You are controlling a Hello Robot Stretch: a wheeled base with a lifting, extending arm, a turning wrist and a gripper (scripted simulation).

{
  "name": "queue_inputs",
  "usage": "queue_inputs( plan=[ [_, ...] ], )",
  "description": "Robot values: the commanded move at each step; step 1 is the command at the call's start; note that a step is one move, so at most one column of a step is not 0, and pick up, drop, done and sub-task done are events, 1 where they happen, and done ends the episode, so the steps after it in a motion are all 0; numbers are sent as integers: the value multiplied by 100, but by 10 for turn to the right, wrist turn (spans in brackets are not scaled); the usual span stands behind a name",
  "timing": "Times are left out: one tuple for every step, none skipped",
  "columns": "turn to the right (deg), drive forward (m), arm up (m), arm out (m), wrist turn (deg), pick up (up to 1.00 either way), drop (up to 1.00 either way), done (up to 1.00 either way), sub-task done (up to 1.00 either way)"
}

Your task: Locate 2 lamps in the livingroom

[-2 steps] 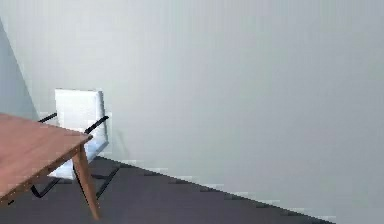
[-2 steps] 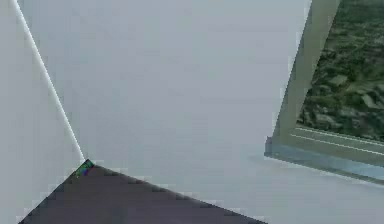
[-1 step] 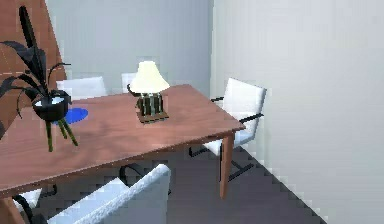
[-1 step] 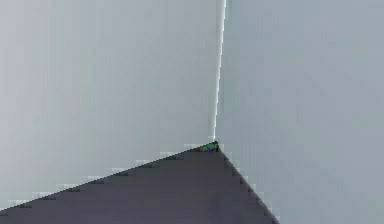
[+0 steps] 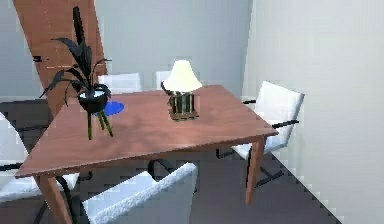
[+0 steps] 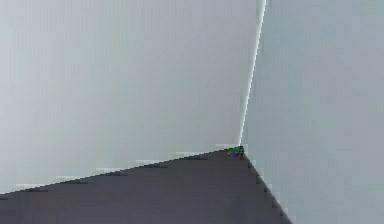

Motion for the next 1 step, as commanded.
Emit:
queue_inputs(
  plan=[
    [0, 0, 0, 0, 0, 0, 0, 100, 0]
  ],
)
